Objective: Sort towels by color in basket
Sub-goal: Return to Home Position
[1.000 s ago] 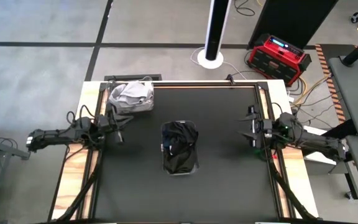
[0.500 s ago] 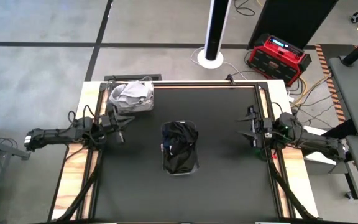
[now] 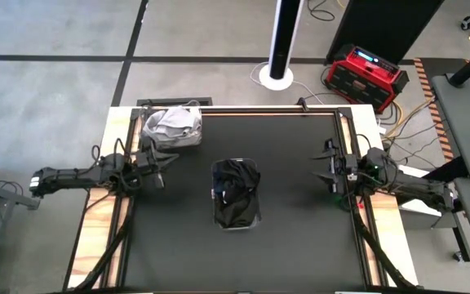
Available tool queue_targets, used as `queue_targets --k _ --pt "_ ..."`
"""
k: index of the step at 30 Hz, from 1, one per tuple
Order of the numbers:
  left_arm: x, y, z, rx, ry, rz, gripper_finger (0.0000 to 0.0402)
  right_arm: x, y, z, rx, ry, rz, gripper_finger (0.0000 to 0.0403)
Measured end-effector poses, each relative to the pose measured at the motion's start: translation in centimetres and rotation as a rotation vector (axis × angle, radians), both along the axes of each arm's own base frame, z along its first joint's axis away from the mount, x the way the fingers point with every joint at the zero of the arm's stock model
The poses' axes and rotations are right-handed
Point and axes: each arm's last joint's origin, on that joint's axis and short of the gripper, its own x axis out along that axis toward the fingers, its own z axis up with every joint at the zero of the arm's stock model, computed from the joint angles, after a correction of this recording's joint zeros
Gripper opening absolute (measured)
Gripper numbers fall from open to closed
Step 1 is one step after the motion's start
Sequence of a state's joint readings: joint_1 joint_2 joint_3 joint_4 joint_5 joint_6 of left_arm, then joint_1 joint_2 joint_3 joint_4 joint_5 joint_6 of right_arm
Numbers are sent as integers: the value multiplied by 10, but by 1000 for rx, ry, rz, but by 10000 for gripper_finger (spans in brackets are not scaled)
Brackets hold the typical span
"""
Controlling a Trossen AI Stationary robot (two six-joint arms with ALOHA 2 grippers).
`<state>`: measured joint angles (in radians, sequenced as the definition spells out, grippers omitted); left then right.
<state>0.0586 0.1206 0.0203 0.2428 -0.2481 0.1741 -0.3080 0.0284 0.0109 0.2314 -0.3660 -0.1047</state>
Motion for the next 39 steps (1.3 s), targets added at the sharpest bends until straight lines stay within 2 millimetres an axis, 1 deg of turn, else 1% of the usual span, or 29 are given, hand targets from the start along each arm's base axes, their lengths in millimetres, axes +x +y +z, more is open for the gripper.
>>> queue_targets --k 39 --pt "9 1 -9 -6 113 0 0 0 0 0 0 0 0 219"
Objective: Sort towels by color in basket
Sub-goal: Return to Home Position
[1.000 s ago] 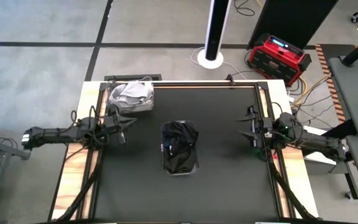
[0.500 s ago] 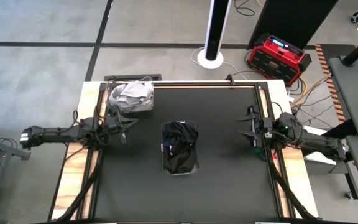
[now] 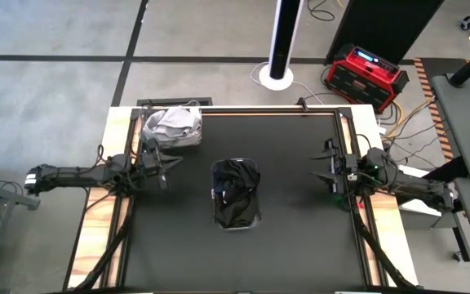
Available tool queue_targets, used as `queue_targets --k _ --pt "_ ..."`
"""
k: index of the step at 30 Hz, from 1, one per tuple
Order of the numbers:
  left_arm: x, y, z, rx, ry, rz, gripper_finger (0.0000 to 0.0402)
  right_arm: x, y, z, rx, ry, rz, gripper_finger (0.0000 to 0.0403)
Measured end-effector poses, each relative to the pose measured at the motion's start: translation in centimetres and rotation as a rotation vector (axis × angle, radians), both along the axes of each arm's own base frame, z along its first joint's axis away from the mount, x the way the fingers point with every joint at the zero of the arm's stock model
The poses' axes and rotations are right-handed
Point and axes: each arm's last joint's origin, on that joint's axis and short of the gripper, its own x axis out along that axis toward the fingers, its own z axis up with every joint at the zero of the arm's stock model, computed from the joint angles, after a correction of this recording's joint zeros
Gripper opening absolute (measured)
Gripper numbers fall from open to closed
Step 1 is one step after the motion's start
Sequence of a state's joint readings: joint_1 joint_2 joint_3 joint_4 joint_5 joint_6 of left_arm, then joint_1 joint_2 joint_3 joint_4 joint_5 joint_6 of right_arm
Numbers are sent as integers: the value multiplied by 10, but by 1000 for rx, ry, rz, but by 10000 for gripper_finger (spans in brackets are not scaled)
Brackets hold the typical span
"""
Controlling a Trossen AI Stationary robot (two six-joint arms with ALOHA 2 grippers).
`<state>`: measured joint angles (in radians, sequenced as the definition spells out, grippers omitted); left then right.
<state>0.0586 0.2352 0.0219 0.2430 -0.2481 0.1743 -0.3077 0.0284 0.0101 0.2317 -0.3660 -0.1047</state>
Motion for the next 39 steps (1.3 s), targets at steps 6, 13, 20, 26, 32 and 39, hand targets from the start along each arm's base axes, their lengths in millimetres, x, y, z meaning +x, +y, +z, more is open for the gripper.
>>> queue_targets --k 6,13,20,26,32,39 --pt "1 0 -1 -1 13 -1 0 0 0 0 0 0 0 219" --pt "2 0 -3 -2 28 0 0 0 0 0 0 0 0 219" --pt "3 0 -4 -2 41 0 0 0 0 0 0 0 0 219" --pt "4 0 -5 -3 53 0 0 0 0 0 0 1 0 219" --pt "4 0 -6 -4 64 0 0 0 0 0 0 1 0 219" --pt "5 0 -7 -5 77 0 0 0 0 0 0 1 0 219"
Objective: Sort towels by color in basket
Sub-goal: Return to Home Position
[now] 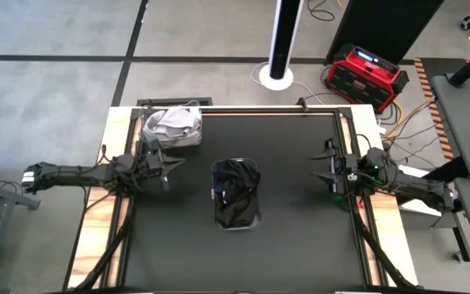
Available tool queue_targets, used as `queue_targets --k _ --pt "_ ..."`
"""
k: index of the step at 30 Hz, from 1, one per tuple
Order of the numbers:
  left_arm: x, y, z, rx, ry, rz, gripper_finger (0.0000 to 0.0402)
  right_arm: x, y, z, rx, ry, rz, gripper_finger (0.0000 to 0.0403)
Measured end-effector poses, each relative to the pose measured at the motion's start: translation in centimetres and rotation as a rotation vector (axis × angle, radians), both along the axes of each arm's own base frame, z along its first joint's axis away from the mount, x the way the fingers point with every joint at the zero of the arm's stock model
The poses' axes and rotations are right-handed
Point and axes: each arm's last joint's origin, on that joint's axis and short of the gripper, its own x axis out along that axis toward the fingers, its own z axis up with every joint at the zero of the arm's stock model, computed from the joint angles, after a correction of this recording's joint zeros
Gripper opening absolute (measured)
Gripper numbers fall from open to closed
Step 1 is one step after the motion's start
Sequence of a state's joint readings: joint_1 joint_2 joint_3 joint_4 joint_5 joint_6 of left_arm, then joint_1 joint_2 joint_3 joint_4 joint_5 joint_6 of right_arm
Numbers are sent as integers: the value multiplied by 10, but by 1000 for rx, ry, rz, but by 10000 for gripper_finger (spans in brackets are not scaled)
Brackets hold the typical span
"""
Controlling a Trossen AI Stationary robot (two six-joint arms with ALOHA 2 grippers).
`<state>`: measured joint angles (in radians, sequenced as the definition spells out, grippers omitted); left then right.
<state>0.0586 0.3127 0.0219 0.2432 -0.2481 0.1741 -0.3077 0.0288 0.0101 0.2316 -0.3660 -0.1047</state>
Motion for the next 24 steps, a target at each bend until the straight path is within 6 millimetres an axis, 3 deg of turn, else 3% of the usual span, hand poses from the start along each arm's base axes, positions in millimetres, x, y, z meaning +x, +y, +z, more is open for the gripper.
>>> queue_targets --k 24 --pt "2 0 -3 -2 36 0 0 0 0 0 0 0 0 219"
